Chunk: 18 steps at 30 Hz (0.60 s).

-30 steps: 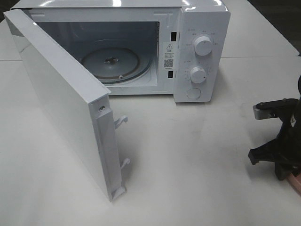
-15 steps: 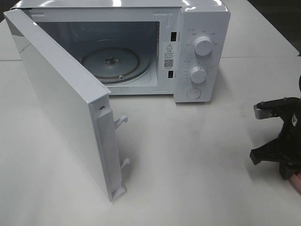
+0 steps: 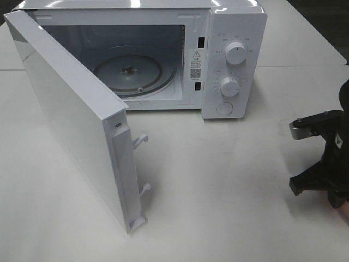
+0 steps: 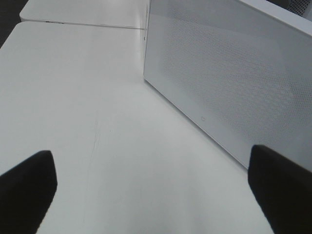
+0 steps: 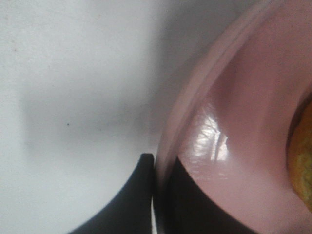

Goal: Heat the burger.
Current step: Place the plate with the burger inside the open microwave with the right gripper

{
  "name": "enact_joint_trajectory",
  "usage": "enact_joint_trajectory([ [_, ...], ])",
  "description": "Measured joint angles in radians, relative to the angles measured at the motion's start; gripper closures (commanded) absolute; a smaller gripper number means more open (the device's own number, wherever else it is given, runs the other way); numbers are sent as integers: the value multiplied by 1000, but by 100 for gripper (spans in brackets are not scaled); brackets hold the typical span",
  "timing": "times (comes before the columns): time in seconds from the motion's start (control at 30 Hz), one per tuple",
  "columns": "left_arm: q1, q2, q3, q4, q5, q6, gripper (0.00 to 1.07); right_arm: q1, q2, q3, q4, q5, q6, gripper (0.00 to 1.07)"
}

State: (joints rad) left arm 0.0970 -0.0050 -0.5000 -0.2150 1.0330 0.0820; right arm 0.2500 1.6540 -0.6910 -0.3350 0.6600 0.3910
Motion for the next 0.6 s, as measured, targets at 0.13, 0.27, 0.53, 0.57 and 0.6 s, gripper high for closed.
enact_joint_trajectory([
  [0.13, 0, 0, 0, 0, 0, 0, 7, 57, -36, 0, -67, 39, 87, 107],
  [0.27, 0, 0, 0, 0, 0, 0, 7, 86, -49, 0, -103, 69, 121, 107],
  [0.53, 0, 0, 0, 0, 0, 0, 7, 145, -56, 0, -149, 155, 154, 107],
  [0.57, 0, 0, 0, 0, 0, 0, 7, 160, -61, 0, -151, 170, 154, 107],
  [0.6, 0, 0, 0, 0, 0, 0, 7, 160, -61, 0, -151, 170, 154, 107],
])
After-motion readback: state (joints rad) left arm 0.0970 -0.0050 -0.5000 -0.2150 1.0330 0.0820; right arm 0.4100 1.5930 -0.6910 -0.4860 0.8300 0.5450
